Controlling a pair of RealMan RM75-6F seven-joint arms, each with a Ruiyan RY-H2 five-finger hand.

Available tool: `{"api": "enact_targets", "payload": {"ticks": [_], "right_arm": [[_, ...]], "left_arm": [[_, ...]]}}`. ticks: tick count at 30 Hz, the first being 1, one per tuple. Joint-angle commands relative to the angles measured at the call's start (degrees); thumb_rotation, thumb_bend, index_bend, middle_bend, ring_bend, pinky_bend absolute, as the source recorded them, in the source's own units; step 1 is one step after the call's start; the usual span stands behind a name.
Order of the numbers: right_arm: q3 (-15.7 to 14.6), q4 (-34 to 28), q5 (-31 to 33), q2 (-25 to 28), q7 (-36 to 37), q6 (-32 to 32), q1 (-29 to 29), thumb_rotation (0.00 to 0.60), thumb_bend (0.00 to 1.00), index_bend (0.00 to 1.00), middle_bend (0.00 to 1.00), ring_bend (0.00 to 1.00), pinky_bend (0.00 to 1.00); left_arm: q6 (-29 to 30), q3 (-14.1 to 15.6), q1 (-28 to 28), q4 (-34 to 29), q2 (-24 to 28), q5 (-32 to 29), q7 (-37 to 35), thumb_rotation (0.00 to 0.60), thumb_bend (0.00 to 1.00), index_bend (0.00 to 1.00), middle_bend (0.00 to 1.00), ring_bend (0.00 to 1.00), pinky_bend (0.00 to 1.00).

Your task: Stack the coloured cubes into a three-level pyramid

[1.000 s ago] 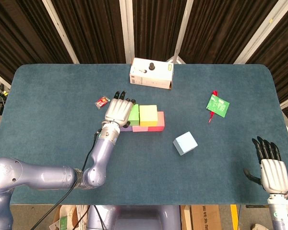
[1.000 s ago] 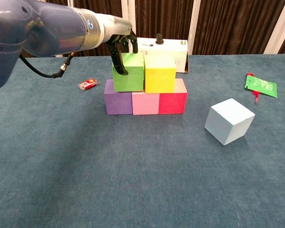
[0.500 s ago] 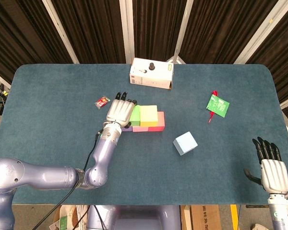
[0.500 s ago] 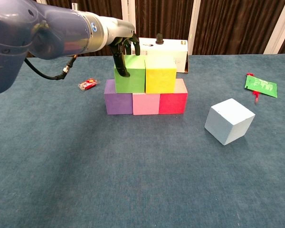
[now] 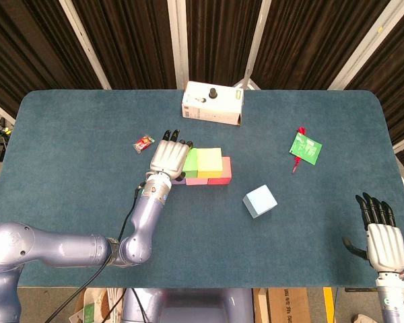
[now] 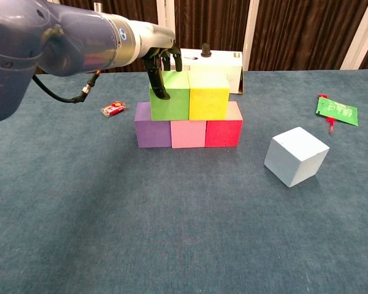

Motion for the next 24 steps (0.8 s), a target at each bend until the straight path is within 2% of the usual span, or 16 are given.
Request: {"api": "enact_targets", "payload": {"ticks": [1, 13, 24], "right_arm": [[0.1, -0.1, 0.1, 0.0, 0.0, 0.1, 0.0, 0.600, 0.26, 0.03, 0.06, 0.00, 0.00], [0.1, -0.4, 0.4, 0.2, 0.5, 0.0, -0.1, 0.600, 0.25, 0.03, 0.06, 0.00, 0.00], [0.0, -0.4, 0.4, 0.3, 0.7, -0.1, -0.1, 0.600, 0.25, 0.03, 0.06, 0.00, 0.00]], "left_arm": [[-0.1, 0.0, 0.0, 0.0, 0.0, -0.2, 0.2, 0.600, 0.35, 0.28, 0.28, 0.00, 0.00], [0.1, 0.1, 0.1, 0.4, -0.6, 0.4, 0.7, 0.600, 0.34, 0.26, 0.26, 0.00, 0.00], [0.3, 0.1, 0.2, 0.5, -0.6, 0.6, 1.4, 0.600, 0.33, 0.24, 0.20, 0.00, 0.00]]}}
